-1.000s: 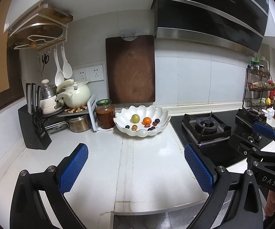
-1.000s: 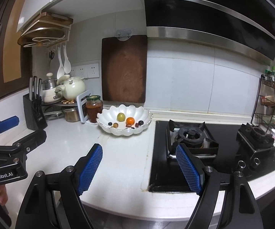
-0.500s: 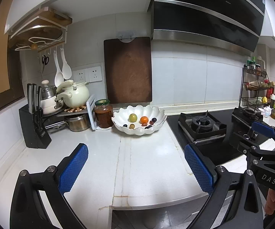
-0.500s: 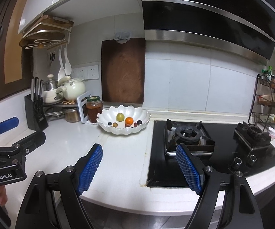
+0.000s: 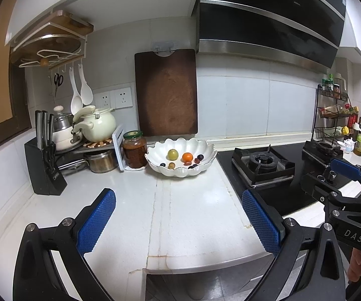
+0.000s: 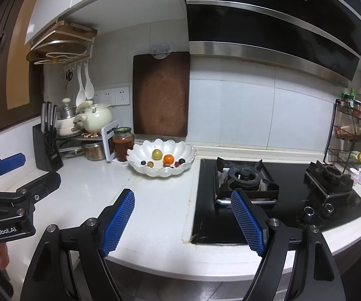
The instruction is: Organize fruits
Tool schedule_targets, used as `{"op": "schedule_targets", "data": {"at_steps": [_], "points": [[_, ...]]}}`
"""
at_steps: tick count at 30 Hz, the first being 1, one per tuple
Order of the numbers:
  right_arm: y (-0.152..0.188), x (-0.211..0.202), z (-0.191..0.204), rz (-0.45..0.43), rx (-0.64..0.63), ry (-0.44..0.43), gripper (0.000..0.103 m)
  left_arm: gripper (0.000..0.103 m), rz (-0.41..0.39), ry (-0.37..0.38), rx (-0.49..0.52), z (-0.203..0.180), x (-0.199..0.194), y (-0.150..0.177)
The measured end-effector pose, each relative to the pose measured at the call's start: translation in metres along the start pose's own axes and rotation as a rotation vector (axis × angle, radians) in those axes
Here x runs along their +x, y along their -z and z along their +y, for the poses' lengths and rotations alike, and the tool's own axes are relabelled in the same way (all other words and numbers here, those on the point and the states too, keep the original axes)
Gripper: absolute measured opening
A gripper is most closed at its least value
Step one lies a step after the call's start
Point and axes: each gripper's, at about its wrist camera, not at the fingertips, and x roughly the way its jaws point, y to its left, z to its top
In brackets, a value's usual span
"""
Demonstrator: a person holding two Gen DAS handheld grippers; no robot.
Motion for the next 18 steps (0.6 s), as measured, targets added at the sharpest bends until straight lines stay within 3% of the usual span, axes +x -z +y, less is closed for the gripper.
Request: {"op": "schedule_targets", "data": {"at_steps": [18], "points": [[0.0004,-0.0064,-0.0033,-0.005,0.002,0.002,0.080,0.103,-0.006,0.002,0.005,-0.0025,-0.0022,-0.0019]]}}
